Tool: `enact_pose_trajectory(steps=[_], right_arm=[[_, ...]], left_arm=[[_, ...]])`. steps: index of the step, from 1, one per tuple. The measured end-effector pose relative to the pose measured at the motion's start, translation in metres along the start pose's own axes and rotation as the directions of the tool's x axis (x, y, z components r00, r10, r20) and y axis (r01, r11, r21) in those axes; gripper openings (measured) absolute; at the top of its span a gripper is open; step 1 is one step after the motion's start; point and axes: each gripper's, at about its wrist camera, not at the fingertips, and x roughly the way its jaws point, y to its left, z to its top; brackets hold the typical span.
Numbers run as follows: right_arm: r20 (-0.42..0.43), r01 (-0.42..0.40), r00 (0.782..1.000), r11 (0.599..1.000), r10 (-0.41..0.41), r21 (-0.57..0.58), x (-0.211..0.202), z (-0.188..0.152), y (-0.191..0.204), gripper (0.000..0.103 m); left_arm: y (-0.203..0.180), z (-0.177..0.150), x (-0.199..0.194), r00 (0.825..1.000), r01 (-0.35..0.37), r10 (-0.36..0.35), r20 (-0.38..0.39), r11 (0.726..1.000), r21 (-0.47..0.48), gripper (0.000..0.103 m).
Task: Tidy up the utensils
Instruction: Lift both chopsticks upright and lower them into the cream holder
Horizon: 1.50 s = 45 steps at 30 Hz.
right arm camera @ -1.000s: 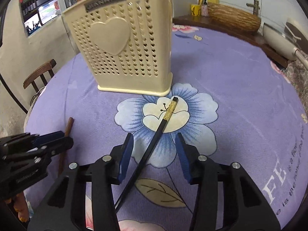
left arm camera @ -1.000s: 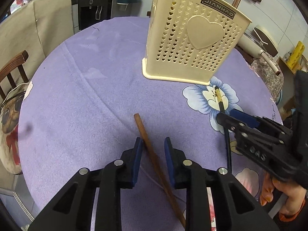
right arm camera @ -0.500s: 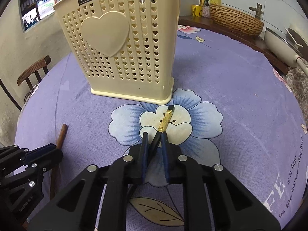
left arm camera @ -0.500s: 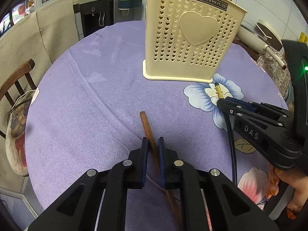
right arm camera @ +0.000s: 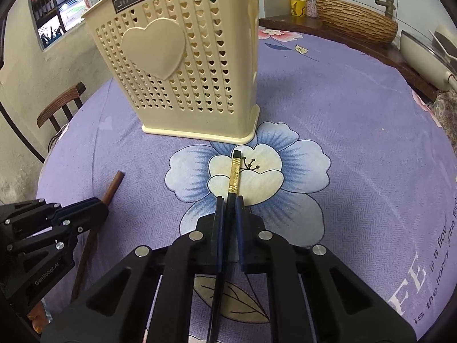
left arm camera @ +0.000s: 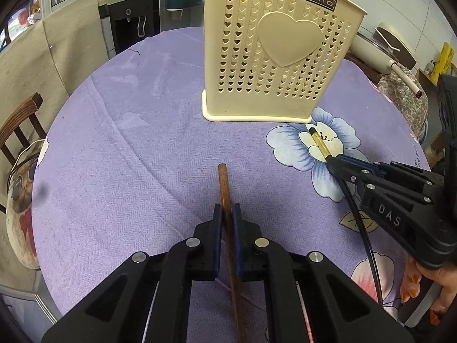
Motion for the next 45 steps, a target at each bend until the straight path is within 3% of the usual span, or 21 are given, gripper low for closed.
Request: enact_pose_trajectory(steps=[7,15,22,29,33,39,45], right_arm=[[0.025,-0.044,0.999,0.999,0.043,0.030,-0.005,-0.004,-0.003,0.008],[0.099,-0.119,0.989,0.991,0.113,0.060,-0.033,-0.007,-0.009,0.007],[0.203,-0.246,0.952,0.966,0.227,0.075,-0.073,-0.007,-0.017,0.007],[0.340,-0.297,0.898,0.955,0.278,0.005,-0.131,-0.009,-0.009,0.007],[0.395,-0.292,0.874,0.956,0.283,-0.039,-0.156,-0.011,-0.002,0.007],[0.444,-0.267,0.852,0.960,0.277,-0.088,-0.181,-0.009,0.005,0.007],[0.467,-0.254,0.840,0.961,0.277,-0.113,-0.193,-0.007,0.010,0.007]], left_arm=[[0.005,0.002,0.000,1.000,0.021,-0.021,-0.006,1.000,-0.021,0.007],[0.006,0.005,-0.020,0.997,0.058,-0.055,0.062,0.998,-0.036,0.007],[0.012,0.010,-0.054,0.984,0.097,-0.088,0.155,0.994,-0.050,0.007],[0.024,0.021,-0.096,0.959,0.145,-0.122,0.257,0.987,-0.074,0.007],[0.024,0.020,-0.123,0.935,0.167,-0.138,0.328,0.984,-0.062,0.007],[0.021,0.019,-0.150,0.900,0.178,-0.145,0.410,0.983,-0.043,0.006],[0.022,0.024,-0.161,0.883,0.183,-0.145,0.447,0.982,-0.042,0.006]])
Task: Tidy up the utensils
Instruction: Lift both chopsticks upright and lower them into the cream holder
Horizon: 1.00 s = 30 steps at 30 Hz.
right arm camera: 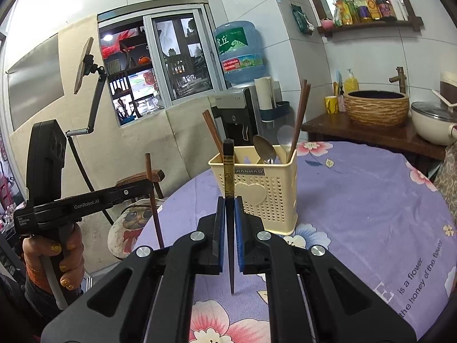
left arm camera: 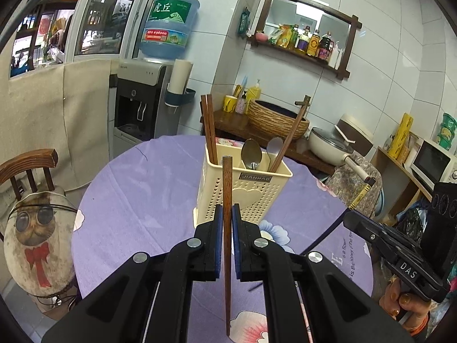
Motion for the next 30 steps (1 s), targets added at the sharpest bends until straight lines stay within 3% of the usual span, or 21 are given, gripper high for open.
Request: enact_pose_trajectory(steps=[10,17,25,30], right_arm=[[0.001,0.004,1.000,0.999,-0.004,-0.042,0.009,0.022,0.003,0.007],[0.006,-0.016,1.000,0.998,0.017,-0.060,0.011,0.050,0.006,0.007],[0.081,-0.006,0.997,0.995,0.015,-0.104,0.013,0.128,0.014,0.007],[0.157,0.061,0.987,0.990,-0.041,-0.123,0.022,0.177,0.014,0.007]], left_arm=[[-0.004,0.021,-0.005,0.999,0.013,-0.014,0.044,1.000,0.007,0.006],[-0.009,0.061,-0.011,0.995,0.047,-0.048,0.091,0.999,0.012,0.006],[-0.023,0.134,-0.025,0.978,0.037,-0.041,0.202,0.999,0.024,0.006],[-0.027,0.173,-0.019,0.964,-0.016,0.014,0.266,1.000,0.005,0.006]])
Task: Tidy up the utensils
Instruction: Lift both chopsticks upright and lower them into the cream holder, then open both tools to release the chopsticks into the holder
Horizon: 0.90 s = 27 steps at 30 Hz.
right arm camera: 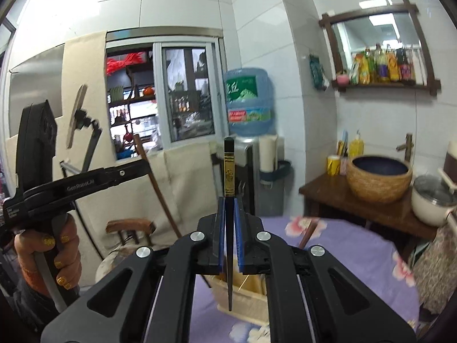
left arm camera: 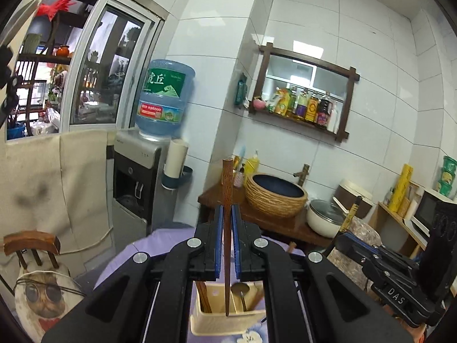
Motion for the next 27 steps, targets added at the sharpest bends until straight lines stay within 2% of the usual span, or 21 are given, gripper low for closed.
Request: enact_pose_trajectory(steps=[3,6,13,20,22,24,27], right_arm=[[0.011,0.033,0.999,0.999,-0.033,0.002,0.017,0.005,-0.004,0.007],[-0.004,0.067,0.998,0.998,-0.067,0.011,0.036,-0.008,-0.011,0.007],[-0.091,0.096,0.992,0.994,-0.092,0.043,0.073,-0.057,-0.025,0.007],[-0.153,0.117,0.982,0.993,-0.110,0.037,0.093,-0.096,-0.030,0.007],[-0.162,0.120,0.980,0.992,-0.113,0.038,0.095,-0.103,-0.031,0.007],[-0.165,0.122,0.980,0.992,-0.115,0.037,0.098,-0.107,-0.033,0.007],[-0.154,0.131,0.980,0.991,-0.129,0.002,0.096,-0.109,-0.028,0.007]], left_arm=[[0.000,0.002,0.019,1.000,-0.018,0.018,-0.009,1.000,-0.007,0.006],[0.003,-0.009,0.040,0.999,-0.037,0.036,-0.038,0.999,-0.008,0.006],[0.010,-0.065,0.083,0.987,-0.065,0.064,-0.146,0.998,-0.003,0.006],[0.013,-0.114,0.107,0.970,-0.088,0.094,-0.223,0.995,0.038,0.006],[0.012,-0.121,0.110,0.968,-0.091,0.101,-0.231,0.994,0.051,0.007],[0.010,-0.125,0.108,0.970,-0.110,0.124,-0.208,0.991,0.080,0.007],[0.007,-0.125,0.106,0.971,-0.089,0.107,-0.214,0.992,0.093,0.008]])
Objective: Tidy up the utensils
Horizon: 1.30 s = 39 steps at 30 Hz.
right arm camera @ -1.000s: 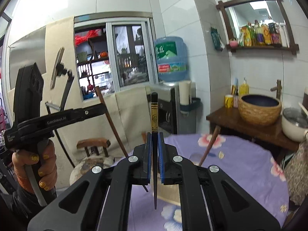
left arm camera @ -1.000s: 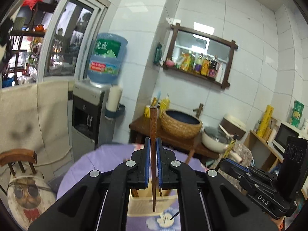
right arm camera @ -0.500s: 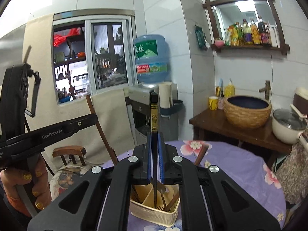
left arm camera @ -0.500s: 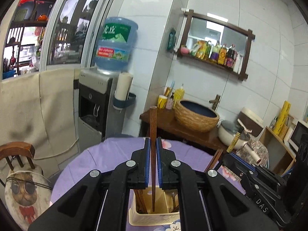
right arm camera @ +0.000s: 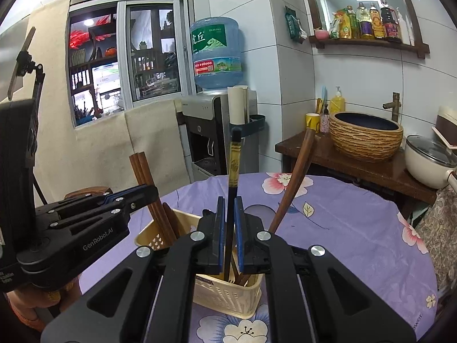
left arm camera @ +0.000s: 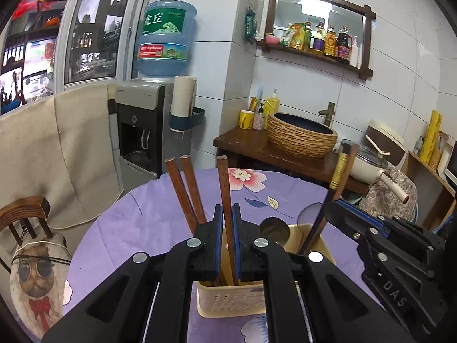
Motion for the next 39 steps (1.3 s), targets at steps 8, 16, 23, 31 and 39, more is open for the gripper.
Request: enact_pose_trajectory(steps=[8,16,23,31,39], right_arm=[[0.140,0.075,0.988,0.997,-0.070,-0.030,-0.062,-0.010,0.007,0.060],[0.158,0.059,0.986,0.998,-0.058,-0.004,-0.137,-0.079,0.026,0.094],[0.156,0.070,0.986,0.997,-0.066,-0.016,-0.188,-0.158,0.064,0.097],[0.123,0.090,0.988,0.996,-0.091,0.015,-0.240,-0.206,0.077,0.097],[0.143,0.108,0.984,0.994,-0.106,-0.003,-0.270,-0.213,0.089,0.097]], left_arm=[[0.013,-0.014,-0.070,0.985,-0.068,0.061,0.164,0.997,0.036,0.081],[0.037,-0.090,-0.138,0.982,-0.094,0.081,0.169,0.993,0.073,0.097],[0.048,-0.161,-0.175,0.993,-0.088,0.087,0.076,0.996,0.001,0.097],[0.047,-0.197,-0.222,0.990,-0.052,0.051,0.129,0.999,0.004,0.097],[0.033,-0.205,-0.241,0.984,-0.045,0.035,0.172,0.997,0.055,0.097]])
